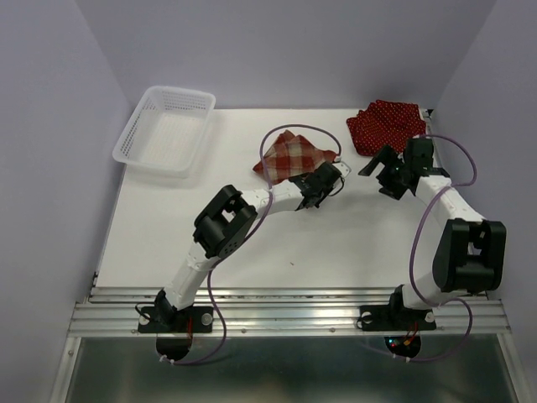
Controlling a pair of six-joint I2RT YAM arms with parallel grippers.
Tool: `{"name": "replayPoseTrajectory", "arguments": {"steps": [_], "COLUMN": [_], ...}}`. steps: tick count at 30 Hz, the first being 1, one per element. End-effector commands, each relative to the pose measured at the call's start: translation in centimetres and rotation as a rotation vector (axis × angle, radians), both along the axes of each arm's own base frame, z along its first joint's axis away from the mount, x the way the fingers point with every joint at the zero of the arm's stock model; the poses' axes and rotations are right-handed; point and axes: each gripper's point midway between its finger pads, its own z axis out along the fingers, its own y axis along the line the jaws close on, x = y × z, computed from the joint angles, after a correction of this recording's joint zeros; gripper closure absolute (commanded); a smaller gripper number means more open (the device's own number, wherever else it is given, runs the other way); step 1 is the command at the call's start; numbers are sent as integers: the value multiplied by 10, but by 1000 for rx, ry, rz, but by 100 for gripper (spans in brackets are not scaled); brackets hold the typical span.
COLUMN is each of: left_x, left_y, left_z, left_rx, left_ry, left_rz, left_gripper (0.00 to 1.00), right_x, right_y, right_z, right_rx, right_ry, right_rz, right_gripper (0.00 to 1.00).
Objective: Fold and stack the skirts
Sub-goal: Neatly place the folded skirt to the corner
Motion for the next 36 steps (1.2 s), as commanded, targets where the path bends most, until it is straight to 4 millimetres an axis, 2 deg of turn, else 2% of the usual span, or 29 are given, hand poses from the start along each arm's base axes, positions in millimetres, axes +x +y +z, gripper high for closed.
{"name": "replayPoseTrajectory", "arguments": {"steps": [1, 4, 5, 8, 10, 13, 16, 18, 21, 27, 31, 36], "left_x": [-2, 3, 5, 8, 8, 7, 6, 5, 3, 0, -2, -3], "left_y": [8, 1, -1, -10, -13, -14, -12, -14, -15, -18, -19, -21], "left_z": [-2, 21, 35, 68, 81, 87, 88, 87, 87, 93, 94, 96], "left_rx": [21, -44, -72, -152, -190, -215, -231, -245, -254, -295, -315, -328], "left_ry": [8, -15, -28, -48, -41, -37, -15, -2, 7, 14, 28, 35], "left_rz": [33, 45, 53, 50, 40, 33, 30, 19, 7, 14, 4, -4], "left_gripper": [100, 100, 100, 100, 100, 100, 100, 100, 100, 100, 100, 100], "right_x": [12, 22, 23, 31, 40, 51, 61, 64, 66, 70, 76, 76], "right_y": [25, 45, 56, 69, 75, 83, 80, 85, 98, 112, 124, 133], "right_z": [7, 12, 9, 2, 4, 3, -6, -6, -12, -25, -19, -23], "right_rx": [63, 130, 163, 220, 256, 348, 355, 383, 411, 446, 471, 481], "right_ry": [-70, -114, -105, -98, -140, -150, -141, -150, -144, -118, -150, -149], "right_rz": [53, 68, 67, 39, 25, -38, -81, -67, -36, -22, 5, 15], "right_gripper": [0, 0, 0, 0, 0, 0, 0, 0, 0, 0, 0, 0]}}
